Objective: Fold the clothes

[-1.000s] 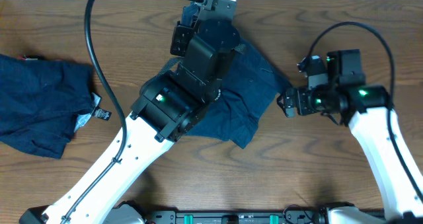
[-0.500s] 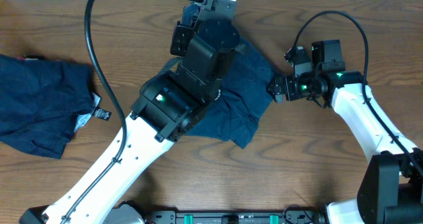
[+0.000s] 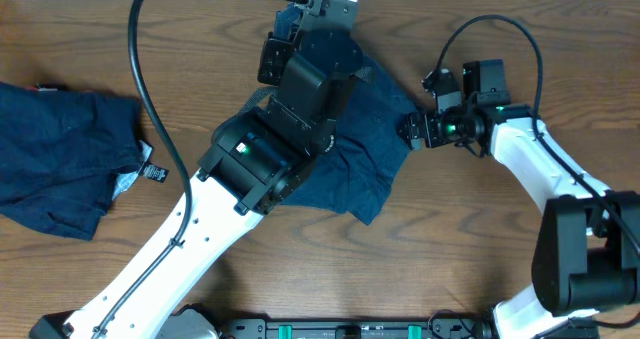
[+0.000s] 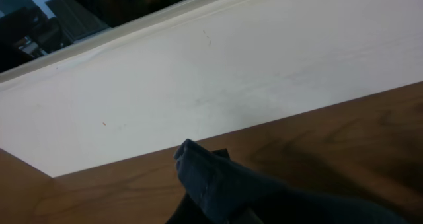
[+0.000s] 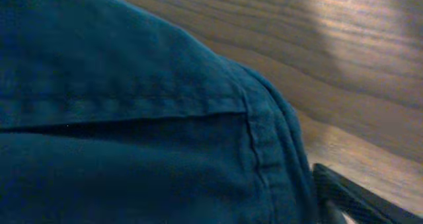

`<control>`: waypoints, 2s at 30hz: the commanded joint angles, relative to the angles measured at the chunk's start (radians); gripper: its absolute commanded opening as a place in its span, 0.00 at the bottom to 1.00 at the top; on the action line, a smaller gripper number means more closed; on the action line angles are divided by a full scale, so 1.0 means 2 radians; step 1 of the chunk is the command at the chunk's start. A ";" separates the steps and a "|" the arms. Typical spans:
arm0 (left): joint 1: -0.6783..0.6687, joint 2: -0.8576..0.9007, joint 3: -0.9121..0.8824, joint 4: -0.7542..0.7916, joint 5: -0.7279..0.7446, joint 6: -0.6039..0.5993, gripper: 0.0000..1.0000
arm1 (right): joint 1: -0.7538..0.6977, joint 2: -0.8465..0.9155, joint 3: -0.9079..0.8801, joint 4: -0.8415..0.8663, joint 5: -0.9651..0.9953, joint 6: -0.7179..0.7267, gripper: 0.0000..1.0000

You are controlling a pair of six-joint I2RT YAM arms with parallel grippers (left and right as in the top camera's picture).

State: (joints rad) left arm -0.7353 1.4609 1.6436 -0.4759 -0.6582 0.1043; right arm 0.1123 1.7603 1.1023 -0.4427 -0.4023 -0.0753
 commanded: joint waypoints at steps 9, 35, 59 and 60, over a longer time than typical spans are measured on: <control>0.000 -0.007 0.010 -0.001 -0.008 -0.006 0.06 | 0.003 0.004 0.000 0.019 -0.013 0.010 0.01; 0.000 -0.114 0.010 0.078 -0.102 0.080 0.06 | -0.086 -0.079 0.537 -0.408 0.111 -0.027 0.01; -0.030 -0.184 0.010 0.119 -0.121 0.156 0.06 | -0.086 -0.083 0.742 -0.519 0.150 0.000 0.01; -0.025 -0.181 0.010 0.147 -0.128 0.181 0.06 | -0.086 -0.083 0.742 -0.515 0.150 0.001 0.01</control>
State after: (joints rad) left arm -0.8124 1.1091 1.6432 -0.2535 -0.7776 0.3374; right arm -0.0483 1.5974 2.5607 -1.4899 -0.2028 -0.1162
